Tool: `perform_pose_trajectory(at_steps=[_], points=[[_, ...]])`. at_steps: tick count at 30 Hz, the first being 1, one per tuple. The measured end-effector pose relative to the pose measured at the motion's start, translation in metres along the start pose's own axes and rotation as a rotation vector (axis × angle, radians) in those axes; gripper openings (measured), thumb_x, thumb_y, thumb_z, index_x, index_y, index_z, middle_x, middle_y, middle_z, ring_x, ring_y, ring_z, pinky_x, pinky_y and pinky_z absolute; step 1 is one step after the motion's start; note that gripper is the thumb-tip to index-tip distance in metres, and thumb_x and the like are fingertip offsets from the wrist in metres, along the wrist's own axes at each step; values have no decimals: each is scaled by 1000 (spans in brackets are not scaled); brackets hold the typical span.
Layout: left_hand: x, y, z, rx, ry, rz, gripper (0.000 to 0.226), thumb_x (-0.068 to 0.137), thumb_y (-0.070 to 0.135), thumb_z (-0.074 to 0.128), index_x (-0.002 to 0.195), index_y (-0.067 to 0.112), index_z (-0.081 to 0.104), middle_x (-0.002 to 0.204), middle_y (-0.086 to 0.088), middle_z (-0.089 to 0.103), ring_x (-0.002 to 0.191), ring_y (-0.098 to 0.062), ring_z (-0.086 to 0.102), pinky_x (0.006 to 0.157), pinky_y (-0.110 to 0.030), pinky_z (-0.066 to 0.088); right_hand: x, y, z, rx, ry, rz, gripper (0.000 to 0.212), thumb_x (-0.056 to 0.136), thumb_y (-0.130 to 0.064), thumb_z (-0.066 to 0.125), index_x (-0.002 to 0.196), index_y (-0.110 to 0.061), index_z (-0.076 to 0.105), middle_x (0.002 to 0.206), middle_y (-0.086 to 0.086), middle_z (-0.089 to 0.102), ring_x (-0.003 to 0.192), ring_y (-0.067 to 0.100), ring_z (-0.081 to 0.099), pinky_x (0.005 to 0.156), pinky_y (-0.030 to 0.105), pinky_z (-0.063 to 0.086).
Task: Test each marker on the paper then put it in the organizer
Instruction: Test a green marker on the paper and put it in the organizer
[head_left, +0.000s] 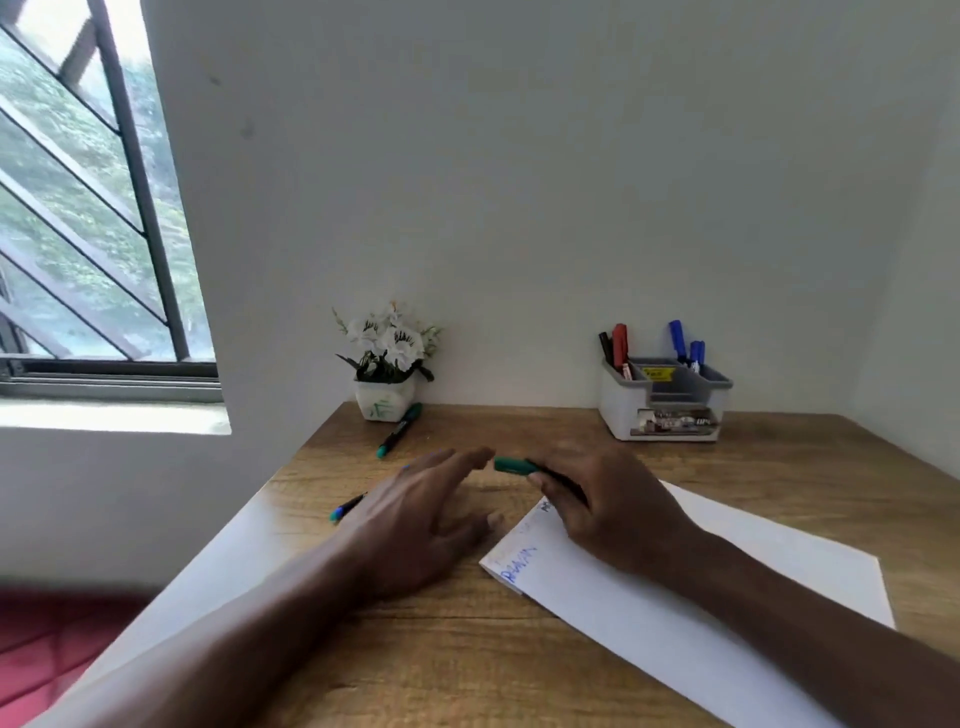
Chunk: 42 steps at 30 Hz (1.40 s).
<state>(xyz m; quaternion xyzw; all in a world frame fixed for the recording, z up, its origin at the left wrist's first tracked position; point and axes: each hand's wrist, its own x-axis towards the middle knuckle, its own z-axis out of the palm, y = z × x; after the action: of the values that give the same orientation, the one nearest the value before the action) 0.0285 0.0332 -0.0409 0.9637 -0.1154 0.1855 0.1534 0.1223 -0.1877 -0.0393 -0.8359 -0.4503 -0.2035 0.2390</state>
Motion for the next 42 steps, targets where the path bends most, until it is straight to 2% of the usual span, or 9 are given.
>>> perform_pose_trajectory(at_steps=[8,20,24,27,29,31,35,39,42], points=[[0,10,0,-45,235,146,21,97,27,67,116,28,73,103,17,70,89,-1,65,74,-25,53,-6,-4,8,-31,-44,-100,38,97,-39,46,130,-33,65,108,-3,76,93,20,68,74,43,56],[-1,11,-1,-69,257,16,15,89,29,76,104,31,74,92,20,71,81,-3,67,68,-16,52,-6,-3,3,-54,-22,-39,38,99,-46,42,123,-34,69,102,-12,74,79,7,56,62,25,33],[-1,3,-2,-77,229,-125,11,85,38,78,96,36,75,85,25,70,83,1,65,65,-13,45,-4,8,-7,87,86,14,43,103,-30,43,144,-31,54,119,1,74,95,13,66,78,28,52],[0,-1,-1,-46,173,-156,12,83,46,76,93,38,76,82,22,69,79,-2,65,67,-27,53,-1,9,-20,185,242,6,45,104,-19,47,147,-33,50,109,0,74,90,10,70,78,24,57],[1,-1,-1,-17,141,-175,16,84,49,75,93,37,76,83,20,68,77,-1,63,69,-33,55,-2,5,-24,324,280,72,41,105,-16,50,141,-35,56,92,-6,72,68,7,69,65,18,55],[1,-1,-2,6,121,-184,19,85,52,73,96,36,77,84,19,67,77,0,62,70,-35,56,-4,-3,-26,605,268,208,35,105,-14,50,132,-33,61,86,4,71,57,18,70,54,27,57],[-2,0,-3,31,95,-188,36,86,63,65,108,36,72,95,20,64,86,2,62,77,-30,55,-6,-18,-30,1082,181,462,24,105,-8,49,112,-15,71,90,19,73,63,29,71,56,33,59],[-11,1,-2,79,-29,-254,70,80,84,48,130,36,61,128,16,56,118,-5,55,101,-35,47,-7,-19,-30,1463,22,612,35,105,-7,35,113,-3,70,91,19,74,80,30,74,64,29,62],[-15,7,-4,98,-130,-300,90,77,90,42,145,32,48,152,10,44,138,-11,43,114,-38,37,-10,-18,-30,1460,-82,607,31,95,-2,46,116,-6,68,99,15,77,92,30,75,66,28,59]])
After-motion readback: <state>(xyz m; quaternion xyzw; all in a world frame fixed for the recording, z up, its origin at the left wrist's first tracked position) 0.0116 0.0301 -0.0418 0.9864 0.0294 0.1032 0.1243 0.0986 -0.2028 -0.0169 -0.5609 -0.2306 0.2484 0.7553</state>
